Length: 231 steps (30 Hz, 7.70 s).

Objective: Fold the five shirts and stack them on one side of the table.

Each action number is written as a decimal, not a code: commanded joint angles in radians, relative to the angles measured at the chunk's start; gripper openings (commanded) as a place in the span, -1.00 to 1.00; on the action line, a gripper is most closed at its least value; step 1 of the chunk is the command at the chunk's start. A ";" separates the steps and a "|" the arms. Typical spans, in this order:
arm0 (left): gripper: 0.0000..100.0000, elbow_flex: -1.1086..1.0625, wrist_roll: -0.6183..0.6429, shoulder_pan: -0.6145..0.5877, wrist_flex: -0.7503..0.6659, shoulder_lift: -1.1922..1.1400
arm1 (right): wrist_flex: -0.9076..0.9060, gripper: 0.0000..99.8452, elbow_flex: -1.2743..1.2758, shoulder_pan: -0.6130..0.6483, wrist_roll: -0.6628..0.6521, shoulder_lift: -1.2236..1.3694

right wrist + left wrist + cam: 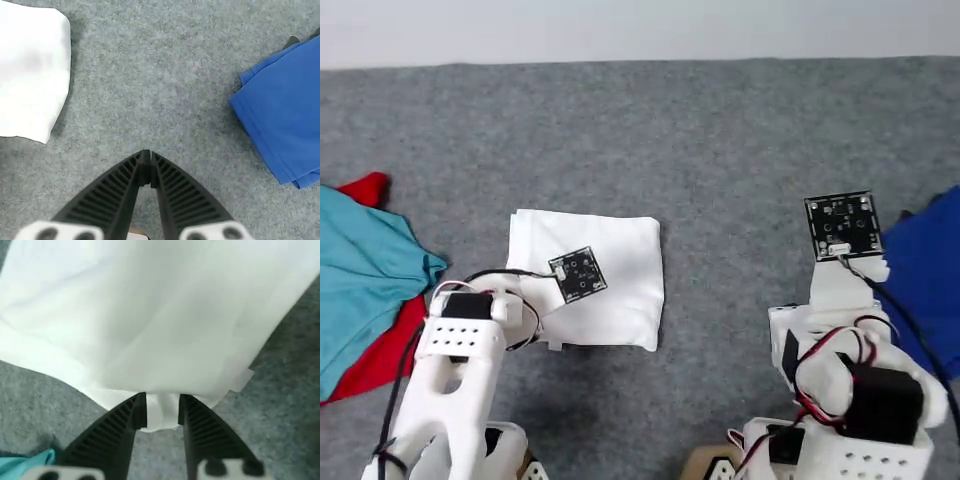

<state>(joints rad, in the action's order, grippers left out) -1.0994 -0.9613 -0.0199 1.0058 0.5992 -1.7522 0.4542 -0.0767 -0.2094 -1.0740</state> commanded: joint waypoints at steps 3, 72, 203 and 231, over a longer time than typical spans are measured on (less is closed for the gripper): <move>-0.77 -0.022 -0.009 -0.006 -0.020 0.018 | -0.039 -0.98 -0.006 -0.010 0.009 0.001; -0.96 0.082 0.112 -0.161 0.074 0.021 | -0.035 -0.98 0.015 -0.002 0.009 0.008; -1.00 0.288 0.199 -0.215 0.542 0.031 | -0.028 -0.98 0.054 -0.002 0.009 0.004; -1.00 0.670 0.902 -0.758 0.545 0.032 | 0.498 -0.98 -0.356 0.545 0.011 0.997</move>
<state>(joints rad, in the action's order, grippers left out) -0.4687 -0.0683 -0.7718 1.5443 0.6053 -1.3134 0.2163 0.4388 -0.2033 -0.1718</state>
